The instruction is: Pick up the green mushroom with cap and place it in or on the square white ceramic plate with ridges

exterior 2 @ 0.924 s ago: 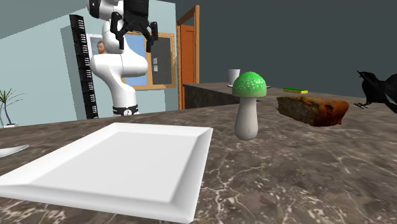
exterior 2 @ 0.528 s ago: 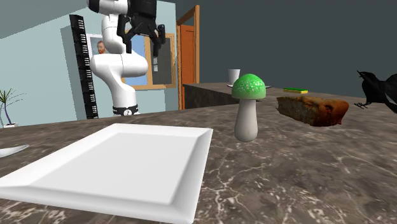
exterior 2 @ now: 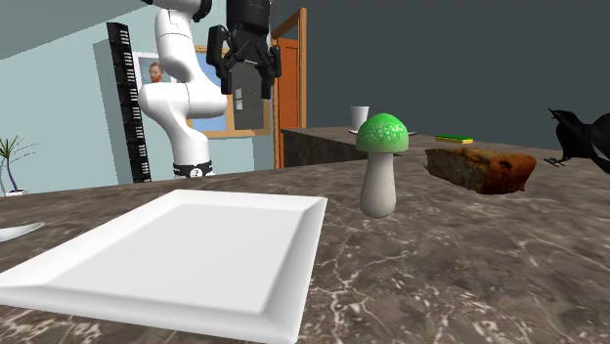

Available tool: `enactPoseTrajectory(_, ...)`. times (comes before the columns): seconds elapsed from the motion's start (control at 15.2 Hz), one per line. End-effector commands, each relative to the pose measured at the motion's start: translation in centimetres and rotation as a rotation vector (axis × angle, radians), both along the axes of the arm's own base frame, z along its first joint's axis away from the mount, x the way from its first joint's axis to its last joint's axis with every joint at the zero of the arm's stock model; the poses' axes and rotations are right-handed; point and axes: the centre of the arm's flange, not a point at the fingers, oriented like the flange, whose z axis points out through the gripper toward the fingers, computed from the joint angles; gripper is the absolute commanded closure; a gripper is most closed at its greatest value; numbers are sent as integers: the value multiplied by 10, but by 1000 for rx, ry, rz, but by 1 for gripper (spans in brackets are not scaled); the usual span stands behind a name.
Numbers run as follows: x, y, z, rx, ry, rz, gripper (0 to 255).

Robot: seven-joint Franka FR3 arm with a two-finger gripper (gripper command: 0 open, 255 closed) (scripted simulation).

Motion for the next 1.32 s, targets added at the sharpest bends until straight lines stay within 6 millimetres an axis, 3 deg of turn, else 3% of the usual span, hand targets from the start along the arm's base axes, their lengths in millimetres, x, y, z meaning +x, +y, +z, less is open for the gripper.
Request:
enactPoseTrajectory(0.0, 20, 8, -4, 4, -26, 27, 0)
enactPoseTrajectory(1.25, 206, 112, -26, 34, -249, 272, 0)
